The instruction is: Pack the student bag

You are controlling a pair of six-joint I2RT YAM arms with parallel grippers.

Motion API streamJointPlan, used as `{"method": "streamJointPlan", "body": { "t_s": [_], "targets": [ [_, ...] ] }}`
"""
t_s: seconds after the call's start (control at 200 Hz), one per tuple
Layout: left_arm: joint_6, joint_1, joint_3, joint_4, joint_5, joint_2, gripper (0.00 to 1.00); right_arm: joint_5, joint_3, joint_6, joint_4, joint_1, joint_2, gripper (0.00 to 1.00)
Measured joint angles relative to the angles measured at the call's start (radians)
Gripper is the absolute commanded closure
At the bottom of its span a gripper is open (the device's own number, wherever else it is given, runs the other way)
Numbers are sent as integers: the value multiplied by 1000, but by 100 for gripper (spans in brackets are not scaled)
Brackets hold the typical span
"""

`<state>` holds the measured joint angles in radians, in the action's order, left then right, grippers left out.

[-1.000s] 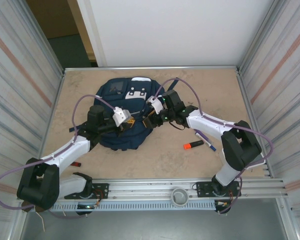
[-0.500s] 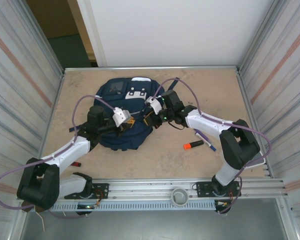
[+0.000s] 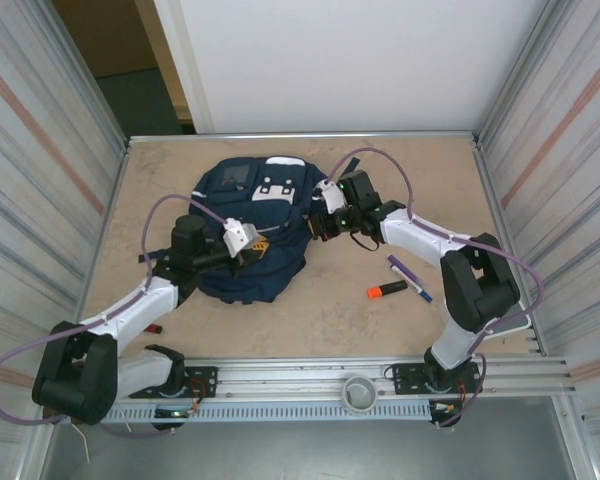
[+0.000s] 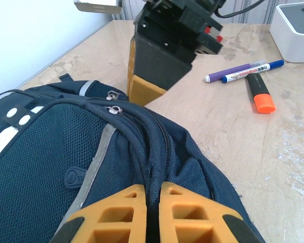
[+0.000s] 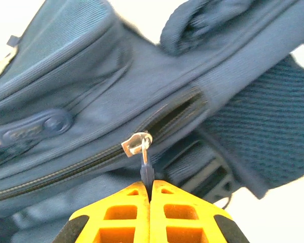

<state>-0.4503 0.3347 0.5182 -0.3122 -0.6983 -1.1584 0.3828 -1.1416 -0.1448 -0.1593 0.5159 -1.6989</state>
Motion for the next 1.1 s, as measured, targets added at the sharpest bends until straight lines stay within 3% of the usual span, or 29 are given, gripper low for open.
{"method": "streamJointPlan", "body": {
  "t_s": [0.115, 0.281, 0.411, 0.646, 0.746, 0.867, 0.922, 1.102],
  "targets": [
    [-1, -6, -6, 0, -8, 6, 93, -15, -23, -19, -15, -15, -10, 100],
    [-1, -11, -6, 3, -24, 6, 93, -23, -23, -40, -35, -30, -10, 58],
    [-1, -15, -6, 4, -37, 6, 92, 21, -7, -106, -37, -109, -6, 36],
    [0, -15, -6, 4, -42, 3, 91, 61, -132, -299, -30, -183, -142, 30],
    [0, -15, -6, 4, -42, 3, 90, 93, -218, -365, -18, -175, -254, 36],
    [0, -15, -6, 3, -44, -4, 90, 120, -275, -421, -2, -167, -341, 76],
    [0, -13, -5, 5, -43, -14, 88, 122, -273, -433, -2, -168, -347, 88],
    [0, 22, 65, 93, -27, -88, 83, 74, -142, -450, 47, -185, -252, 98]
  ]
}}
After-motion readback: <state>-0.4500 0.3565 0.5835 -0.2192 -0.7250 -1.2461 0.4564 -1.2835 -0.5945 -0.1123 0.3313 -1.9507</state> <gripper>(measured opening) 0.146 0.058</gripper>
